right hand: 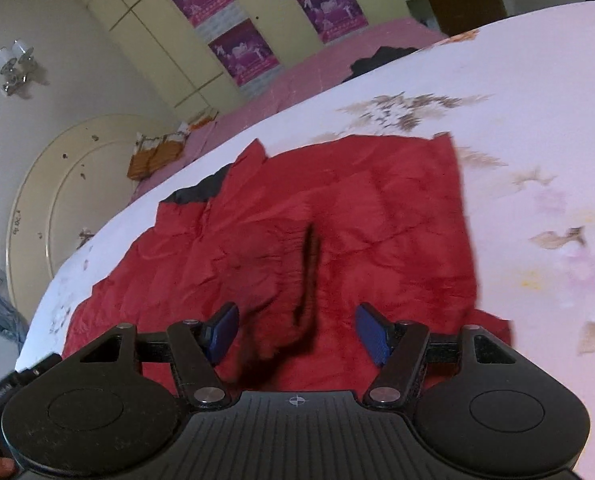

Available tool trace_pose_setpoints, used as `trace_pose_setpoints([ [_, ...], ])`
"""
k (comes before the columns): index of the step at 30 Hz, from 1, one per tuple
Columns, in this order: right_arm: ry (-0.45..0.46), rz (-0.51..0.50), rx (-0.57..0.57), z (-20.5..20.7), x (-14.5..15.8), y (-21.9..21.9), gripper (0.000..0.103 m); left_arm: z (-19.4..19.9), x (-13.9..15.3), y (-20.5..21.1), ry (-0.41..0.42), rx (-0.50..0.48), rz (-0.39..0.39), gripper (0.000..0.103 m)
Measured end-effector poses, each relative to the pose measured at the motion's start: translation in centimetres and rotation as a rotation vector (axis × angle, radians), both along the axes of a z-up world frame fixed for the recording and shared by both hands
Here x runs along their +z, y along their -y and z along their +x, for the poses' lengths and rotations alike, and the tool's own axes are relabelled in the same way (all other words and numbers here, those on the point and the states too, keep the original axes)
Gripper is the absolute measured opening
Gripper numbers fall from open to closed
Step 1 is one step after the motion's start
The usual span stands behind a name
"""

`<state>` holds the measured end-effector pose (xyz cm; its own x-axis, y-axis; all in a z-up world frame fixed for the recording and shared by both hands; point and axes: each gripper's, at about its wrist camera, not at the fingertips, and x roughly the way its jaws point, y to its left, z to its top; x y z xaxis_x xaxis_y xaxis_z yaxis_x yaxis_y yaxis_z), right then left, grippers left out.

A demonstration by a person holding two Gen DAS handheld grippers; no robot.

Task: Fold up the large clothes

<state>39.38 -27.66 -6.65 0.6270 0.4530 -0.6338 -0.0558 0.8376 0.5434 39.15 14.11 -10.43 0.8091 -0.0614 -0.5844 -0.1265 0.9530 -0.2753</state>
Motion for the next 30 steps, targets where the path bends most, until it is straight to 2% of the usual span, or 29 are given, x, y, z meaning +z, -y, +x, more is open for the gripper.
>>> trace_pose_setpoints([
  [3, 0.053, -0.031, 0.002, -0.8, 1.3, -0.2, 0.015, 0.6, -0.5, -0.3, -0.006, -0.017, 0.006, 0.054],
  [8, 0.155, -0.104, -0.027, -4.5, 4.1, 0.8, 0.014, 0.9, -1.0, 1.1, 0.015, -0.082, 0.016, 0.054],
  [10, 0.147, -0.154, -0.035, -5.2, 3.6, 0.9, 0.014, 1.0, -1.5, 2.0, -0.002, -0.104, 0.045, 0.054],
  [15, 0.024, -0.208, -0.045, -3.9, -0.7, 0.0, 0.015, 1.7, -2.4, 2.9, -0.051, -0.128, 0.138, 0.055],
  [18, 0.063, -0.226, -0.070, -4.5, 0.1, -0.2, 0.015, 1.7, -1.9, 2.5, -0.052, -0.146, 0.160, 0.055],
  [22, 0.141, -0.252, -0.098, -6.0, 2.5, 0.3, 0.015, 1.5, -0.3, 1.5, -0.003, -0.145, 0.149, 0.055],
  [25, 0.151, -0.240, -0.101, -4.9, 3.1, 0.4, 0.015, 2.9, 0.3, 1.8, 0.022, -0.177, 0.154, 0.056],
  [30, 0.141, -0.285, -0.035, -0.4, 2.0, -1.8, 0.015, 6.6, -0.6, 1.8, -0.009, -0.176, 0.181, 0.056],
])
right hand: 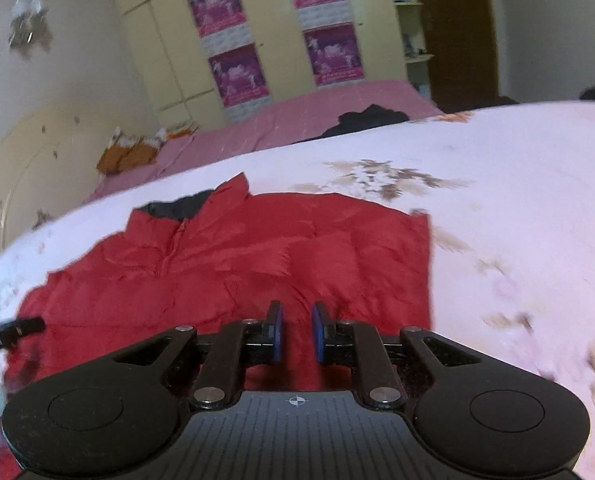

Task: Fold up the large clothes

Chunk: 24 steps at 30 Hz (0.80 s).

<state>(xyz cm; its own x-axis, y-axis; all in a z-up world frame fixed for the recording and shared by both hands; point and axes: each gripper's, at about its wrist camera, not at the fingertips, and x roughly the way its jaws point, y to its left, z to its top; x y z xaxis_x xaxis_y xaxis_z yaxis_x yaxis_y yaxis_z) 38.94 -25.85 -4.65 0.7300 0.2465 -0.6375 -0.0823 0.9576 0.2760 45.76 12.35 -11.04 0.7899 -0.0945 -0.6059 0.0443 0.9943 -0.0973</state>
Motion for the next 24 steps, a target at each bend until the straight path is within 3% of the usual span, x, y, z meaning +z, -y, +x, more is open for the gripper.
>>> trace_pose_setpoints([
  [5, -0.078, -0.072, 0.033, 3.5, -3.4, -1.6, 0.015, 2.4, -2.2, -1.6, -0.072, 0.014, -0.027, 0.059],
  [9, -0.069, -0.138, 0.051, 3.6, -3.8, -2.3, 0.015, 2.2, -2.1, -1.7, -0.080, 0.017, -0.017, 0.058],
  [14, -0.001, -0.091, 0.016, 0.6, -0.6, -1.9, 0.015, -0.6, 0.6, -0.1, -0.026, -0.016, -0.019, 0.058],
  [19, -0.028, -0.062, 0.071, -1.9, -1.0, -4.1, 0.016, -3.4, 0.7, 3.9, -0.014, -0.083, -0.051, 0.066],
  [24, -0.023, -0.136, 0.166, -2.8, -1.7, -7.3, 0.016, -4.3, -1.3, 6.9, -0.049, -0.143, 0.045, 0.067],
])
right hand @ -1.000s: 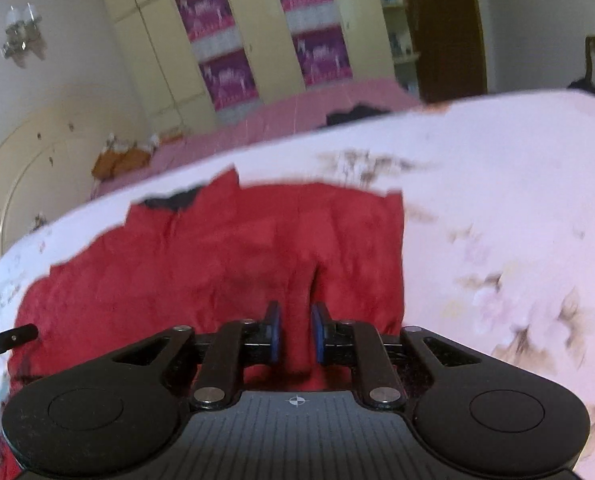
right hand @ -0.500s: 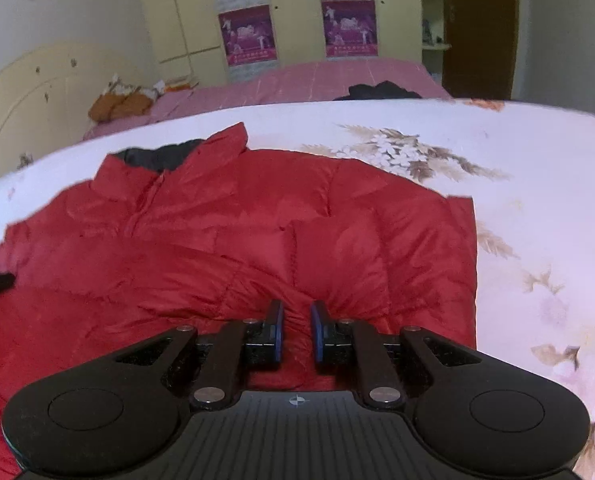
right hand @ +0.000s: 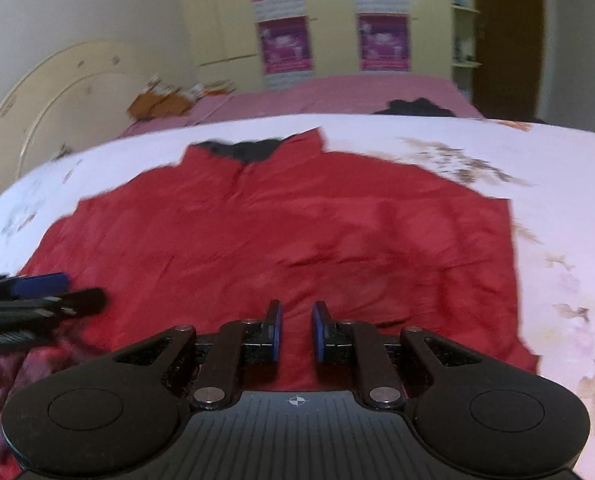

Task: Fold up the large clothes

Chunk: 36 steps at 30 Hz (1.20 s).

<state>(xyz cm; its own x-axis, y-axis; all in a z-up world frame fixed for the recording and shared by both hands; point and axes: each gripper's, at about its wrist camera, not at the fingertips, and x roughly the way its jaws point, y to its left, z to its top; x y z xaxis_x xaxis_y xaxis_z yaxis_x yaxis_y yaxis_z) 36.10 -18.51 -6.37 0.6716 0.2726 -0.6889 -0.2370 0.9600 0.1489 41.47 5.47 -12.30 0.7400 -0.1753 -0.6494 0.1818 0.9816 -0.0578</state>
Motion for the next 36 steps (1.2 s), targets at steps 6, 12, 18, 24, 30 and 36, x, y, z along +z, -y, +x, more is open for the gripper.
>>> trace_pose_setpoints([
  [6, -0.049, -0.066, -0.116, 0.6, -1.4, 2.2, 0.015, 0.0, 0.2, -1.4, -0.021, 0.015, 0.043, 0.068],
  [12, -0.034, 0.026, -0.133, -0.6, 0.6, 3.8, 0.016, -1.4, 1.1, -2.7, -0.016, 0.026, 0.037, 0.066],
  [18, 0.022, 0.032, -0.166, -4.7, 2.8, 5.1, 0.084, -5.1, 1.9, -5.2, -0.006, 0.048, 0.024, 0.071],
  [24, 0.066, 0.040, -0.262, -10.3, 3.6, 7.7, 0.093, -9.4, 0.4, -8.1, -0.062, 0.084, 0.032, 0.071],
  [30, 0.028, 0.090, -0.307, -14.2, 3.6, 9.9, 0.093, -14.2, 0.8, -10.6, -0.066, 0.139, 0.038, 0.071],
  [36, 0.020, 0.119, -0.274, -17.0, 3.7, 10.5, 0.093, -18.3, 1.6, -10.0, -0.040, 0.164, 0.060, 0.071],
])
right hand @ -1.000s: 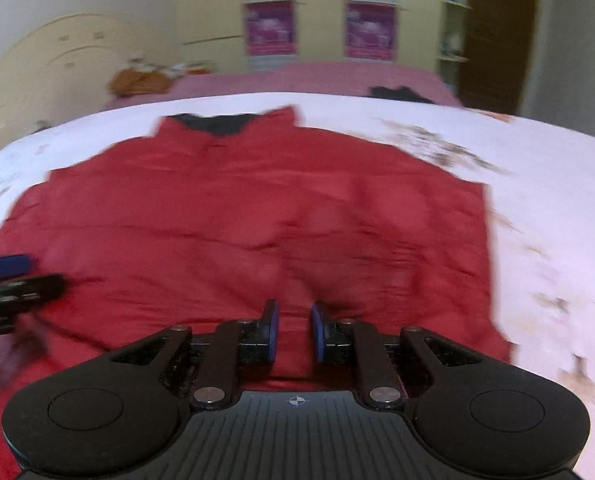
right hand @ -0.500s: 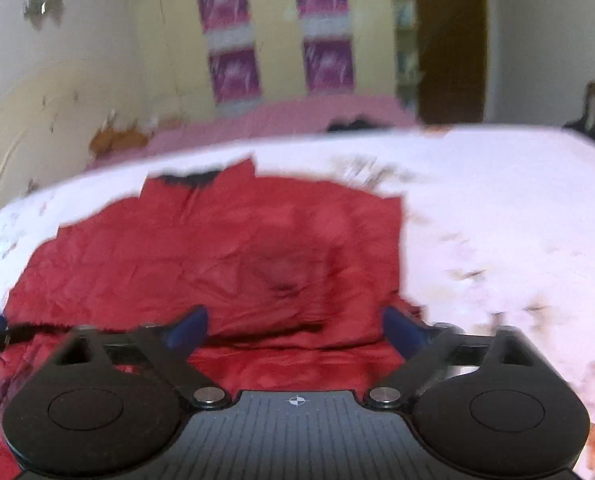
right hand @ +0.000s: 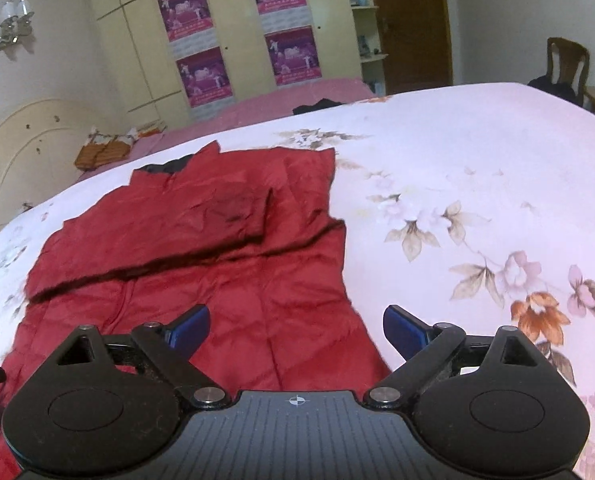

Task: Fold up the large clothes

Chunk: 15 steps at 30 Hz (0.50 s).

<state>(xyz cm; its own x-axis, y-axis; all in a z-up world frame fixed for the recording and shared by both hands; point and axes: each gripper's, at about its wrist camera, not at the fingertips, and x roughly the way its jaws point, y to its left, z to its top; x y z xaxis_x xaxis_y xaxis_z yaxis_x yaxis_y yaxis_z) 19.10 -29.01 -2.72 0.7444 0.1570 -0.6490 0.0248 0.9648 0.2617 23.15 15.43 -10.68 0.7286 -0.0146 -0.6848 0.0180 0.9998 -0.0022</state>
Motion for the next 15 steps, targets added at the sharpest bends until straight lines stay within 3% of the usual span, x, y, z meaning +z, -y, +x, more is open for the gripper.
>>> trace_pose_setpoints([
  [3, 0.010, 0.003, 0.030, -1.5, 0.4, 0.3, 0.093, -2.4, 0.3, 0.5, 0.030, 0.024, -0.008, 0.067],
  [4, 0.019, 0.005, 0.041, -2.2, 0.5, 0.5, 0.093, -3.3, 0.4, 0.6, 0.045, 0.029, -0.014, 0.057],
  [5, 0.023, 0.003, 0.047, -2.9, 0.6, 0.8, 0.093, -4.0, 0.5, 0.6, 0.052, 0.033, -0.034, 0.010],
  [6, 0.024, 0.002, 0.048, -3.4, 0.6, 1.1, 0.093, -4.7, 0.6, 0.5, 0.049, 0.058, -0.046, 0.002],
  [8, 0.019, 0.012, 0.049, -4.9, 0.4, 2.2, 0.093, -6.3, 1.0, 0.3, 0.071, 0.098, -0.053, 0.000],
  [9, 0.015, 0.016, 0.045, -5.5, 0.3, 2.7, 0.093, -6.9, 1.1, 0.2, 0.073, 0.105, -0.060, 0.003],
  [10, 0.009, 0.021, 0.039, -6.2, 0.1, 3.3, 0.093, -7.5, 1.2, 0.1, 0.072, 0.114, -0.070, 0.015],
  [11, 0.003, 0.027, 0.035, -6.8, -0.1, 3.9, 0.093, -8.1, 1.2, 0.0, 0.065, 0.135, -0.074, 0.068],
  [12, -0.003, 0.035, 0.032, -7.5, -0.3, 4.4, 0.093, -8.9, 1.3, 0.1, 0.084, 0.163, -0.059, 0.099],
  [13, -0.013, 0.045, 0.029, -8.1, -0.5, 4.9, 0.093, -10.0, 1.5, 0.3, 0.136, 0.183, -0.041, 0.099],
  [15, -0.028, 0.063, 0.028, -9.3, -0.8, 5.8, 0.093, -10.7, 1.3, 0.6, 0.110, 0.157, -0.035, 0.103],
])
